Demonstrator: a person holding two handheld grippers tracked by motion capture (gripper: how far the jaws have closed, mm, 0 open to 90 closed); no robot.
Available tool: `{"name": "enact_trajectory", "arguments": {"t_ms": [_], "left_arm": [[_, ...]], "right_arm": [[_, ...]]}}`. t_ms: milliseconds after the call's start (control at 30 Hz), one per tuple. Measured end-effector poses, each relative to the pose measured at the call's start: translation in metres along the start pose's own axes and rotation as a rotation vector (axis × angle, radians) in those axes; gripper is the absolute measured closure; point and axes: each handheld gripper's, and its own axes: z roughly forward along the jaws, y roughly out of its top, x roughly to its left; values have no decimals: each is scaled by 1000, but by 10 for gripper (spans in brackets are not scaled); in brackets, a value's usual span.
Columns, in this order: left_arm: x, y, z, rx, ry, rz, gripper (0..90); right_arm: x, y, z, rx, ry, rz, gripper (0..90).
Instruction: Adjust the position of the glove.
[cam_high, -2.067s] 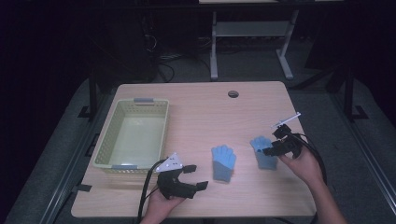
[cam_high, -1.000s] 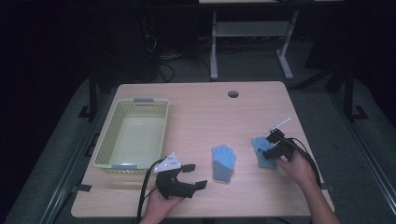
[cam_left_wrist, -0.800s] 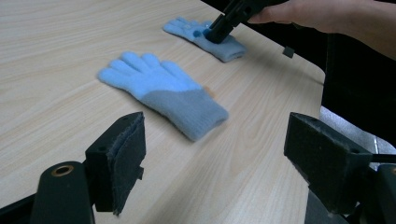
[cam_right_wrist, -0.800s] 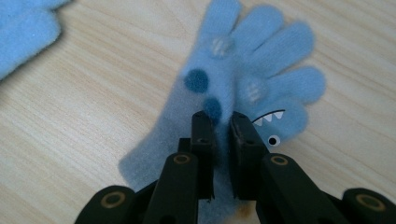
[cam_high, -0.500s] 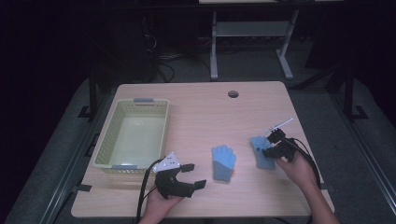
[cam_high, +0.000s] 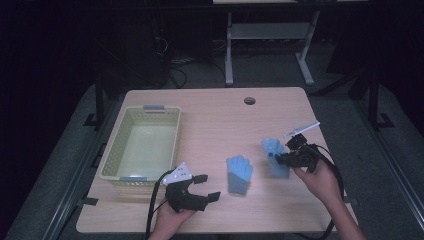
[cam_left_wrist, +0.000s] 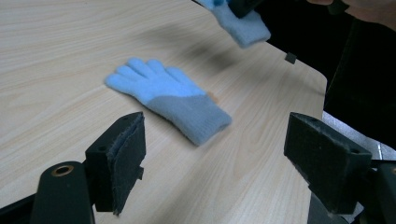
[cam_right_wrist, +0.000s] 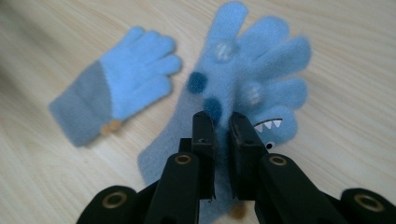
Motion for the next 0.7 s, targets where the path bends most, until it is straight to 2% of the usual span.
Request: {"name": "enact_trajectory", "arguments": {"t_ms": [133, 300, 700], "left_arm": [[0, -1, 0, 1, 3, -1, 204], [0, 0, -1, -11, 10, 0, 205], [1, 0, -3, -7, 15, 6, 205]], "right_arm": [[12, 6, -2, -11, 6, -28, 822], [25, 12, -1, -32, 37, -46, 822], [54, 17, 19, -44, 78, -72, 820]]}}
